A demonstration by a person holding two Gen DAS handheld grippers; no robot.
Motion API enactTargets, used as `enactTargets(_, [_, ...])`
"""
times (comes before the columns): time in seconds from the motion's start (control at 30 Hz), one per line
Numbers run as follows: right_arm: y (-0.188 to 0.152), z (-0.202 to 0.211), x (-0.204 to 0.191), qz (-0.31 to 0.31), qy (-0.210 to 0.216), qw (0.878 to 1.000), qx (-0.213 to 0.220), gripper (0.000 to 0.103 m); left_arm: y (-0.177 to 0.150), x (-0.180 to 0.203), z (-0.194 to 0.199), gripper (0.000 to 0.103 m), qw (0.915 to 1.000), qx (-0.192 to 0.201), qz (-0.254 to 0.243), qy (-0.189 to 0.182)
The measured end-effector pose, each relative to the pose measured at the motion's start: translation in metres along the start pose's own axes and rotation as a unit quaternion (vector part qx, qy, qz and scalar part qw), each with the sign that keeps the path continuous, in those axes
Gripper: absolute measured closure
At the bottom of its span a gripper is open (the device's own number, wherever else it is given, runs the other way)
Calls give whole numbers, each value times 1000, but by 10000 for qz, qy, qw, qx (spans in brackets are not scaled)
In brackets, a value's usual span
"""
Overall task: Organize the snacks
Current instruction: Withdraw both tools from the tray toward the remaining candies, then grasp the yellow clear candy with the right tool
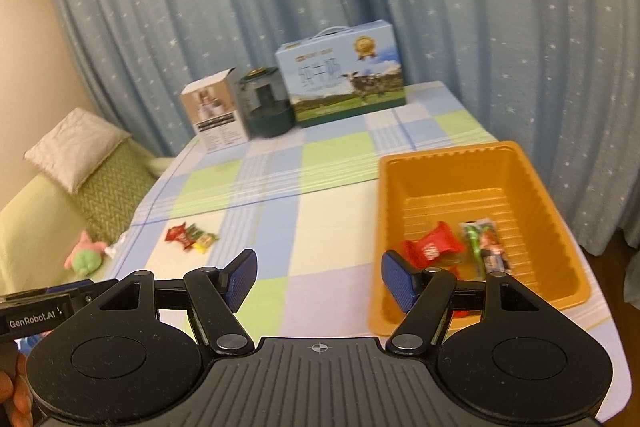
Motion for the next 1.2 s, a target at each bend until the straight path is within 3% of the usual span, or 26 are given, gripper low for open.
enactTargets(0.5, [-17,-55,-41,331,297,9981,-426,34,1,-68,-19,37,9984,-56,272,495])
enactTargets(0.77, [-21,-100,-54,485,370,9965,-577,34,5,-84,-60,36,9976,-198,236,628])
enactTargets(1.2, [-29,-211,-64,509,594,9930,-883,34,17,-107,-147,36,9963,-351,138,766])
Point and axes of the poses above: each gripper's, at about its wrist camera, not at the fingertips, and z roughly against the way its jaws point, x to its right, y to its top, the point moved 6 cm from there along -z, roughly the way its jaws point, and after that the axes turned 11 degrees about y, right-handed, at the moved point
